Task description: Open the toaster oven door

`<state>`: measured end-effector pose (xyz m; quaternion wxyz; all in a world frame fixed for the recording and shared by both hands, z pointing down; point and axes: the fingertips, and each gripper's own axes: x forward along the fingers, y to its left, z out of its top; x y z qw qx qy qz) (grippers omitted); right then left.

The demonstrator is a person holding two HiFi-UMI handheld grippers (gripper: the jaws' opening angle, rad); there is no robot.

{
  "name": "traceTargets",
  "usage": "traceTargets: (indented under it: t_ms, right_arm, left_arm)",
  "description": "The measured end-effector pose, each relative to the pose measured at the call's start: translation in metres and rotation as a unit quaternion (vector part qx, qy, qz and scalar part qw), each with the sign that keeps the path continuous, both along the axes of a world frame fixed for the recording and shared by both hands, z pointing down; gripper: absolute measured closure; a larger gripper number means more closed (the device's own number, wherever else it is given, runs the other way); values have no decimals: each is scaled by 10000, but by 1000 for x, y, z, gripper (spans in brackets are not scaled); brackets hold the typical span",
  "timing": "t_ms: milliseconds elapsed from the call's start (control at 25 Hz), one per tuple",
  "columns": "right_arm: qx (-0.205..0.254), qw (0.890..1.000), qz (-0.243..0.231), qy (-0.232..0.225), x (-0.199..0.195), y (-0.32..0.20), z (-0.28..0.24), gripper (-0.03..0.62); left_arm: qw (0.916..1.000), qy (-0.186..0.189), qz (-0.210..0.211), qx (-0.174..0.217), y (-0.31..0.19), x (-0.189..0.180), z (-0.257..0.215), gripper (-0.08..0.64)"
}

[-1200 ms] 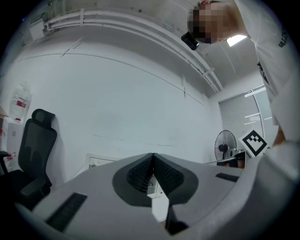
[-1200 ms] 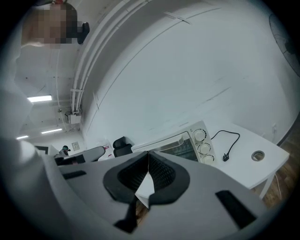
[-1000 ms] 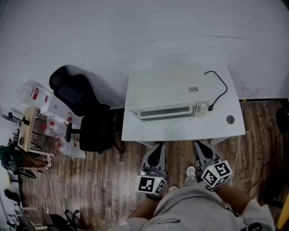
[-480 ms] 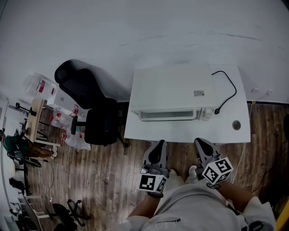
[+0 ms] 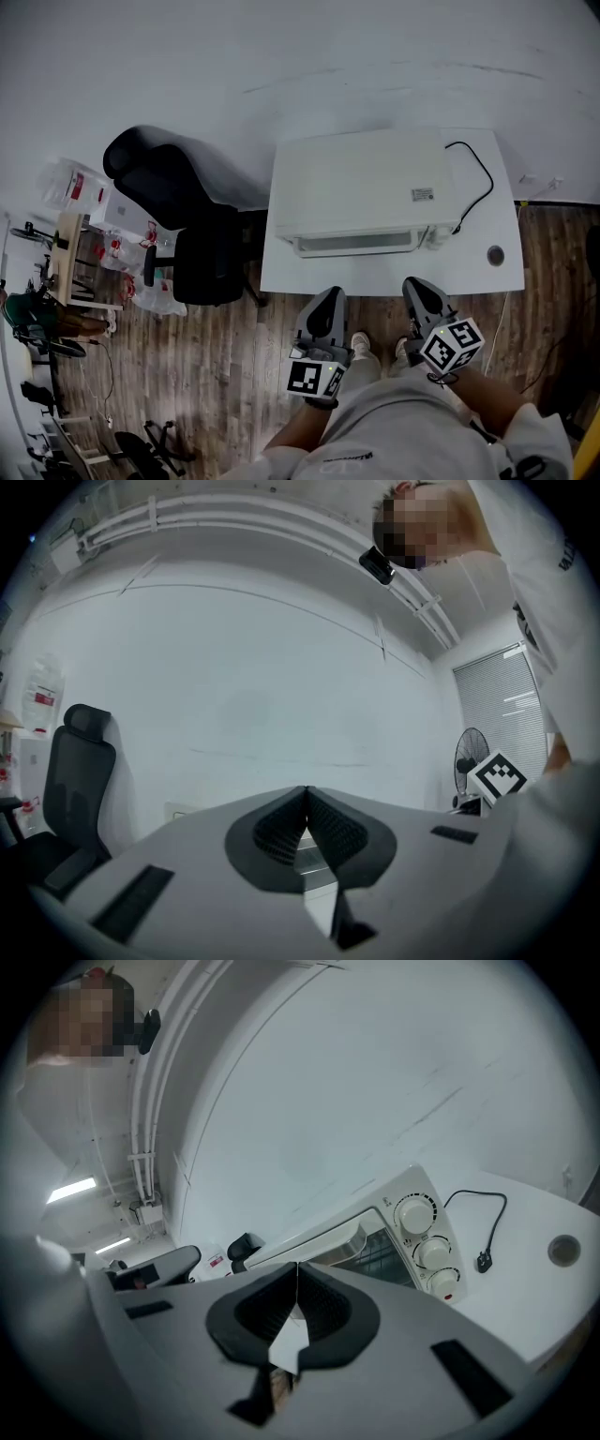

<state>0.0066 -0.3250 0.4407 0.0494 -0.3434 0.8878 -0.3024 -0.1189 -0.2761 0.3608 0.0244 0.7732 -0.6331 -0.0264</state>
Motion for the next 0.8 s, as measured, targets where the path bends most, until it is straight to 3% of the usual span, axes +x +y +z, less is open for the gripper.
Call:
traceTargets:
  t_ms: [360, 800]
  right_arm:
    - [-460, 9959, 330, -701, -33, -11, 8, 574]
    - [-1307, 9708, 870, -1815, -51, -27, 42, 572]
  left_arm:
    - [9991, 178, 396, 24, -12, -33, 8, 554]
    - [9954, 324, 901, -95, -22, -48, 24, 554]
